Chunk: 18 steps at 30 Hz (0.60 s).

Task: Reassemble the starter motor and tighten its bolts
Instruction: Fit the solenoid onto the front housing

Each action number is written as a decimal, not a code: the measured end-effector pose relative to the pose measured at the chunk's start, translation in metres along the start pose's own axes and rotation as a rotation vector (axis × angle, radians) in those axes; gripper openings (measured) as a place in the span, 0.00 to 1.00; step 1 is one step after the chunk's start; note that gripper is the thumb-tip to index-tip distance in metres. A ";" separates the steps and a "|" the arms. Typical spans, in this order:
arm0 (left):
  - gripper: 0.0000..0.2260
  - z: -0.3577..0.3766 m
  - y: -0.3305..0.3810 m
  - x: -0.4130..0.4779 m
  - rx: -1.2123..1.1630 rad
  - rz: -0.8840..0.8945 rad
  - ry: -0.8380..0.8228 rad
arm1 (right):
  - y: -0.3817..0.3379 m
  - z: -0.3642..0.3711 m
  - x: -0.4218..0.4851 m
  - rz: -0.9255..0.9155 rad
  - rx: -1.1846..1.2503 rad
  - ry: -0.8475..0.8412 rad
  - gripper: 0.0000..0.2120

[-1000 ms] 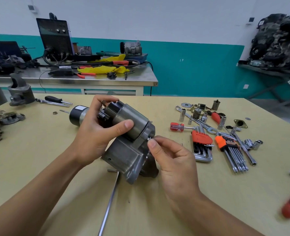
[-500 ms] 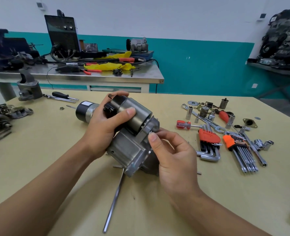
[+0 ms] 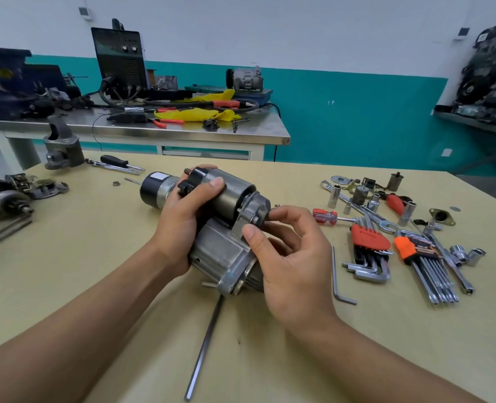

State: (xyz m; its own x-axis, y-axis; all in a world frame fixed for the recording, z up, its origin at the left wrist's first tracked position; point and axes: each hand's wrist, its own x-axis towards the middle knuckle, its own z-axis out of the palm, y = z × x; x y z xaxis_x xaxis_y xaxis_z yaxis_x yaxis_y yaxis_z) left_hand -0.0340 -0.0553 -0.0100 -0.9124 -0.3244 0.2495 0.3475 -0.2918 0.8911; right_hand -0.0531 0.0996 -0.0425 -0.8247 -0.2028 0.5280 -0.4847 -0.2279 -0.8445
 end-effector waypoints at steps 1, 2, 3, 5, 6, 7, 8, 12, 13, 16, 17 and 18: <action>0.12 -0.001 -0.001 0.000 -0.008 -0.011 -0.001 | 0.000 -0.001 0.000 -0.012 -0.014 -0.007 0.12; 0.10 -0.001 -0.002 0.000 -0.022 -0.022 -0.005 | 0.000 -0.001 0.001 -0.027 -0.027 -0.016 0.13; 0.11 -0.002 -0.002 0.000 -0.036 -0.032 -0.011 | -0.001 -0.002 0.001 -0.044 -0.039 -0.028 0.14; 0.16 -0.003 -0.002 0.000 -0.051 -0.040 -0.026 | -0.001 -0.003 0.002 -0.068 -0.048 -0.042 0.16; 0.18 -0.004 -0.002 0.000 -0.054 -0.039 -0.037 | 0.000 -0.003 0.003 -0.074 -0.040 -0.039 0.17; 0.18 -0.005 -0.001 0.001 -0.057 -0.038 -0.051 | 0.000 -0.003 0.003 -0.079 -0.032 -0.036 0.18; 0.18 -0.006 0.000 0.001 -0.063 -0.037 -0.068 | 0.001 -0.003 0.003 -0.088 -0.029 -0.035 0.20; 0.17 -0.011 0.006 0.000 -0.077 -0.047 -0.162 | 0.005 -0.004 0.003 -0.126 -0.035 -0.050 0.21; 0.17 -0.012 0.008 0.000 -0.077 -0.048 -0.183 | 0.006 -0.004 0.003 -0.132 -0.038 -0.052 0.21; 0.17 -0.017 0.012 0.000 -0.078 -0.034 -0.234 | 0.008 -0.005 0.003 -0.149 -0.052 -0.051 0.21; 0.19 -0.018 0.014 0.001 -0.077 -0.035 -0.247 | 0.008 -0.006 0.004 -0.154 -0.052 -0.047 0.21; 0.22 -0.019 0.016 0.002 -0.070 -0.034 -0.258 | 0.009 -0.006 0.004 -0.157 -0.047 -0.042 0.21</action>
State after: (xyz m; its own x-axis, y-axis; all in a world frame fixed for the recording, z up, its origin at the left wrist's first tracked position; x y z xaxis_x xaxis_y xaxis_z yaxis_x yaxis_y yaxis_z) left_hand -0.0257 -0.0778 -0.0023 -0.9457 -0.0755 0.3163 0.3215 -0.3628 0.8746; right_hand -0.0626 0.1025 -0.0483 -0.7255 -0.2085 0.6559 -0.6203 -0.2149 -0.7544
